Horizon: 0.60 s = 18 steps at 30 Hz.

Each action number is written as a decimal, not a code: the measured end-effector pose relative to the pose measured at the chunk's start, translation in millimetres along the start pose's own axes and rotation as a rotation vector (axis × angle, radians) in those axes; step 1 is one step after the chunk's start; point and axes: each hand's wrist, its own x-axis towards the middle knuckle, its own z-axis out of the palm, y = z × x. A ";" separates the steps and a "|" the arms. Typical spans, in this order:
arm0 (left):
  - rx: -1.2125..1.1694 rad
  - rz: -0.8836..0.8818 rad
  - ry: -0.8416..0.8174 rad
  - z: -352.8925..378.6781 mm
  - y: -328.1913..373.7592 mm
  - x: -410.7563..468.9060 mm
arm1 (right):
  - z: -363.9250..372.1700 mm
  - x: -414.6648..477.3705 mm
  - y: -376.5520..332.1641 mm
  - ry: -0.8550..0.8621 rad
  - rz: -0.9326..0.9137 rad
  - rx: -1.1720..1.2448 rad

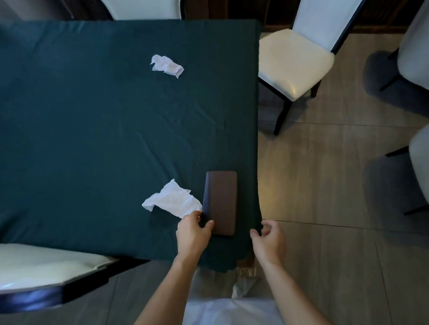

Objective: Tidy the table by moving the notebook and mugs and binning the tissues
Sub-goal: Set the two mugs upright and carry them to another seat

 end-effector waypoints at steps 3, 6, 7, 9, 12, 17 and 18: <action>0.013 -0.013 0.026 -1.5 -0.2 -5.4 | 1.7 -5.7 -11.5 -0.073 -0.044 -0.002; 0.013 -0.002 0.037 -4.5 -2.3 -13.2 | 4.8 -9.9 -19.2 -0.108 -0.096 -0.039; 0.016 0.000 0.040 -6.4 -3.3 -16.2 | 5.9 -11.6 -21.4 -0.106 -0.108 -0.048; 0.014 0.006 0.040 -12.5 -6.0 -22.0 | 7.6 -17.5 -25.8 -0.102 -0.129 -0.066; 0.021 0.031 0.044 -27.2 -8.7 -28.6 | 11.5 -28.3 -35.7 -0.082 -0.190 -0.093; 0.089 0.177 0.109 -76.0 -17.4 -36.2 | 21.3 -55.6 -63.1 -0.060 -0.358 -0.158; 0.107 0.214 0.122 -90.0 -20.0 -38.4 | 23.8 -63.3 -69.2 -0.056 -0.385 -0.173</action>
